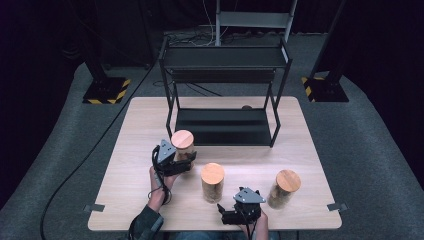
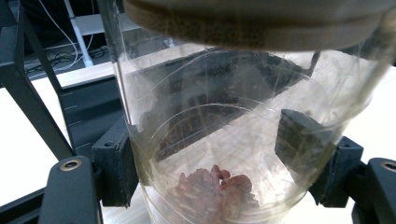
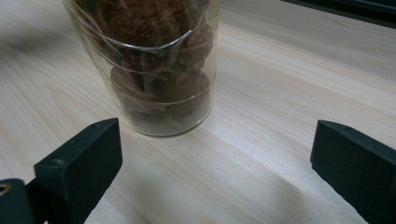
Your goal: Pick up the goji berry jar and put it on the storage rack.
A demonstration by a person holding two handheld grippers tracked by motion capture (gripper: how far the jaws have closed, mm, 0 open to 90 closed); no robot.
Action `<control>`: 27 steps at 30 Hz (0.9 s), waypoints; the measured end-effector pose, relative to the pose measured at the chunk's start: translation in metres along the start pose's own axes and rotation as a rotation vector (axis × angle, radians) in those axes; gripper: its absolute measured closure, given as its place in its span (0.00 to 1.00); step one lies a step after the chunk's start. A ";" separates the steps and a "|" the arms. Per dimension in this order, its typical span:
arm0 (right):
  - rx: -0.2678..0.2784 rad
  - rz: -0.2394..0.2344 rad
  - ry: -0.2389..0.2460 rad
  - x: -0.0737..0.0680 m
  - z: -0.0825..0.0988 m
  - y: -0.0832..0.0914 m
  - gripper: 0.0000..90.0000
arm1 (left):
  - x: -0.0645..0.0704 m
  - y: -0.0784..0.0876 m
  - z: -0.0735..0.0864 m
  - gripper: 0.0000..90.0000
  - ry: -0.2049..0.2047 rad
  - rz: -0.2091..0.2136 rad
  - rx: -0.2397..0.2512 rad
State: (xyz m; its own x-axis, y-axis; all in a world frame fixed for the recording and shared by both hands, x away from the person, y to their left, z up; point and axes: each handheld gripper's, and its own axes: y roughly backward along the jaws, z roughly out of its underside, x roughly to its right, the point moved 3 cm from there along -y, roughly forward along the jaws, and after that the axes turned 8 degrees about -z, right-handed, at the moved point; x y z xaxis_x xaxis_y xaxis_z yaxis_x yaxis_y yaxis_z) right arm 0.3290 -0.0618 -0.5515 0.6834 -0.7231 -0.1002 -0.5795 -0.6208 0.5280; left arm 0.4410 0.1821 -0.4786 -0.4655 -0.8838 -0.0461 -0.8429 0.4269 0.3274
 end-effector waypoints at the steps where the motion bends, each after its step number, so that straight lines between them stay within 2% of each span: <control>1: -0.001 -0.001 -0.001 0.000 0.000 0.000 0.02 | 0.000 0.000 -0.001 0.27 -0.002 -0.001 0.000; 6: -0.001 0.000 -0.002 0.000 0.000 0.000 0.02 | -0.001 -0.003 -0.003 0.27 0.002 -0.001 0.003; 10: -0.001 0.000 -0.002 0.000 0.000 0.000 0.02 | -0.001 -0.005 -0.005 0.27 -0.010 -0.001 -0.001; 27: -0.004 -0.003 -0.002 0.000 0.000 0.000 0.02 | -0.004 -0.014 -0.007 0.27 0.000 -0.006 -0.004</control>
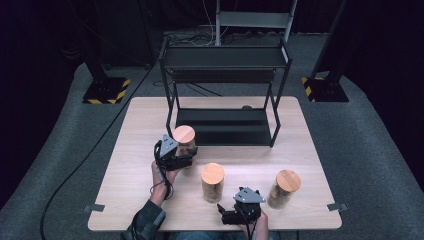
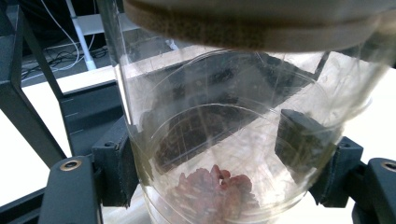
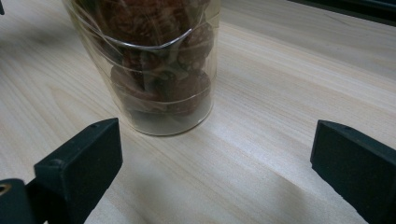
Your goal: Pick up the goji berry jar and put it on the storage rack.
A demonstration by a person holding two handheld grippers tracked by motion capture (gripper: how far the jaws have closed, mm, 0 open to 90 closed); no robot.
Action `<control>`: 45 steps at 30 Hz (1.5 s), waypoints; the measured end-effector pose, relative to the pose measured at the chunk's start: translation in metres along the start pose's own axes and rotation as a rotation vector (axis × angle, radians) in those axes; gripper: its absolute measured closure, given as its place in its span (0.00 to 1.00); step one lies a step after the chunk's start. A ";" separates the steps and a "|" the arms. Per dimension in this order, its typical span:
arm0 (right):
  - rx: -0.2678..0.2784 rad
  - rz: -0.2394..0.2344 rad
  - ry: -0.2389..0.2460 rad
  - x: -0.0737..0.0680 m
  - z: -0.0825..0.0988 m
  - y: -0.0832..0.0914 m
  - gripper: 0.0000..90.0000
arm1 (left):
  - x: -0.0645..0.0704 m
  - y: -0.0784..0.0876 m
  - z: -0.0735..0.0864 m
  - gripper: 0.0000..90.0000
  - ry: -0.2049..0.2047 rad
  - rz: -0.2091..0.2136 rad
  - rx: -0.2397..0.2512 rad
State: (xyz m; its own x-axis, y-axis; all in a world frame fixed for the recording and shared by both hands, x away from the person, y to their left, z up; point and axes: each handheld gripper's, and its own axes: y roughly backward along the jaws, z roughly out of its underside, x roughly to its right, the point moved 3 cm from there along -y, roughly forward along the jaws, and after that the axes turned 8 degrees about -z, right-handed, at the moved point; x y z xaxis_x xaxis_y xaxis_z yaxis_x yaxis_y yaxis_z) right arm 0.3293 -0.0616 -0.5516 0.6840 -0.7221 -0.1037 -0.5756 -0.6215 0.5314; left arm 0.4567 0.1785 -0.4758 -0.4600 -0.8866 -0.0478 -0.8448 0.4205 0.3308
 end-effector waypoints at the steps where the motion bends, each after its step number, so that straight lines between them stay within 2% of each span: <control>1: 0.001 0.000 0.000 0.000 0.000 0.000 0.02 | 0.000 -0.001 0.000 0.27 0.001 0.001 -0.001; 45: -0.005 -0.002 -0.001 0.000 0.000 0.000 0.02 | -0.002 -0.021 -0.014 0.27 0.001 0.008 -0.004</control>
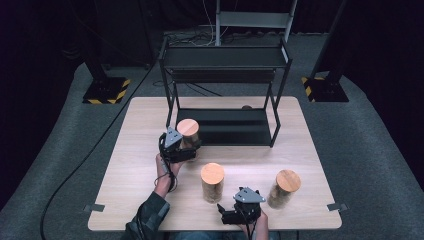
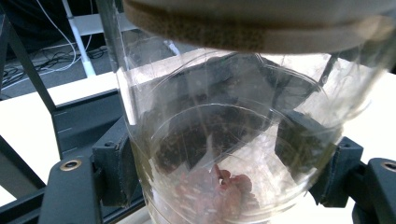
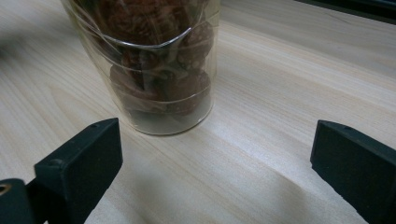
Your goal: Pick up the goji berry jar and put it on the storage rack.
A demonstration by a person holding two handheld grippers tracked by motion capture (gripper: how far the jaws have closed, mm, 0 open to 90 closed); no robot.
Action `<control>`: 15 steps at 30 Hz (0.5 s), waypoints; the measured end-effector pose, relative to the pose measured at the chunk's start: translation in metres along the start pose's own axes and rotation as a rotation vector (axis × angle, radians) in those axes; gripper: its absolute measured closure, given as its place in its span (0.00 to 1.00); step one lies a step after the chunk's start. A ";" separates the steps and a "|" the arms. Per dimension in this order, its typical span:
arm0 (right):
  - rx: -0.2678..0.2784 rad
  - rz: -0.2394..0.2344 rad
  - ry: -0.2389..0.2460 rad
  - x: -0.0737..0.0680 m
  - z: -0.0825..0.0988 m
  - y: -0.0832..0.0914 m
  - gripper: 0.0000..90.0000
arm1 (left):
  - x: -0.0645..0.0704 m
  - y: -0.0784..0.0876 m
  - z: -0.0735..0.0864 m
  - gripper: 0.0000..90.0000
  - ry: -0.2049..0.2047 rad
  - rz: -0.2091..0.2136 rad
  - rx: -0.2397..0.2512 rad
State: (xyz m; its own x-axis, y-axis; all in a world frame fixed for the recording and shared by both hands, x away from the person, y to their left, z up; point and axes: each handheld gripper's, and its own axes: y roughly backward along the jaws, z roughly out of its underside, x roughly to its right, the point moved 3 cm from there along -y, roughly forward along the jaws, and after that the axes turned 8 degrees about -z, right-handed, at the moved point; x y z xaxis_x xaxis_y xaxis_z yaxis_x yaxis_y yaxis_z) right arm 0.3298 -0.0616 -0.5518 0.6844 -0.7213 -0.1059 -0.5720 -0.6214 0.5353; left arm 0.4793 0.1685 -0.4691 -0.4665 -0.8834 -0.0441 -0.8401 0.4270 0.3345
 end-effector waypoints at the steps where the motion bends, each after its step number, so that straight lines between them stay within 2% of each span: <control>1: 0.001 0.001 0.000 0.000 0.000 0.000 0.02 | 0.000 0.000 0.000 0.27 0.002 0.001 0.001; 15: 0.003 0.003 -0.001 0.000 0.000 0.000 0.02 | -0.003 -0.006 -0.005 0.27 0.002 0.000 0.005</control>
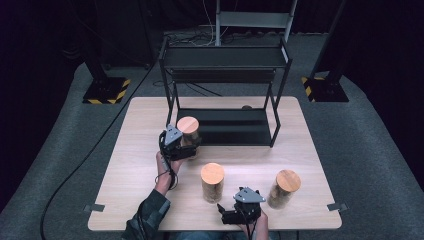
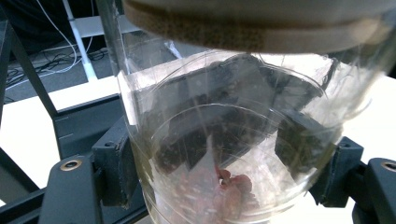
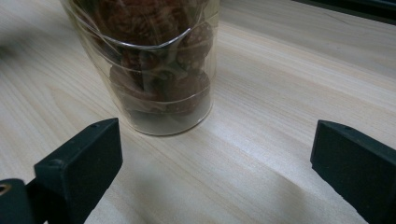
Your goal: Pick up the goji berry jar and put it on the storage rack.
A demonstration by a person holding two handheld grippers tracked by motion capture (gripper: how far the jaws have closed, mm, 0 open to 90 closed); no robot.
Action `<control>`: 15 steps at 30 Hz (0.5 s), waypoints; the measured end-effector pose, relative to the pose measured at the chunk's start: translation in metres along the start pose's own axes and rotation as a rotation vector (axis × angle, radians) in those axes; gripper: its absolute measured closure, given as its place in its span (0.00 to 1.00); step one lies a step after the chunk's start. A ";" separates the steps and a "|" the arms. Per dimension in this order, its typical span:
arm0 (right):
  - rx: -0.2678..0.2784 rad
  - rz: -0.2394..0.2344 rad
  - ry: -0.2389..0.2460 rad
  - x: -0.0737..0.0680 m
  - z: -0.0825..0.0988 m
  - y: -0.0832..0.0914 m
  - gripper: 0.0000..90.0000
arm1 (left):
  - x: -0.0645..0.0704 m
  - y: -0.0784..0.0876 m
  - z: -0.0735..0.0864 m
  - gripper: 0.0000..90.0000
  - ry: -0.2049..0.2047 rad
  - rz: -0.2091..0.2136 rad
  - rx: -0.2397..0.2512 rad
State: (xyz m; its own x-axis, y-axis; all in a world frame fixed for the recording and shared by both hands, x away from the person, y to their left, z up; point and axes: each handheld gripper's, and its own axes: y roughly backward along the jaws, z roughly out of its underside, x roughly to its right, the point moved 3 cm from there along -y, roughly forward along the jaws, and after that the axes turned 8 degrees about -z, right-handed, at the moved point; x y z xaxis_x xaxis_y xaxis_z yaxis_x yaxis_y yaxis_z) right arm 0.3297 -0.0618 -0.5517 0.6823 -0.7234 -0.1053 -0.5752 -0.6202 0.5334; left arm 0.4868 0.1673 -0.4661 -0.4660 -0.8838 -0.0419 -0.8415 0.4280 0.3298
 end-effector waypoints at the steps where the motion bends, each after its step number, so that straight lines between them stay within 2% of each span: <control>1: 0.001 0.001 0.000 0.000 0.000 0.000 0.02 | 0.000 0.000 0.000 0.27 -0.005 0.000 -0.002; 15: 0.002 0.002 0.000 0.000 0.000 0.000 0.02 | -0.003 -0.007 -0.005 0.27 -0.016 -0.002 -0.001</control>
State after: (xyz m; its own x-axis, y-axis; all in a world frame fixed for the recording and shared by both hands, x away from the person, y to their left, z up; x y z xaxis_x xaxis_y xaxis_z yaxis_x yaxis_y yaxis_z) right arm 0.3296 -0.0618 -0.5517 0.6809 -0.7249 -0.1045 -0.5774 -0.6192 0.5322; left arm 0.4952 0.1656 -0.4632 -0.4690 -0.8813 -0.0580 -0.8419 0.4262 0.3309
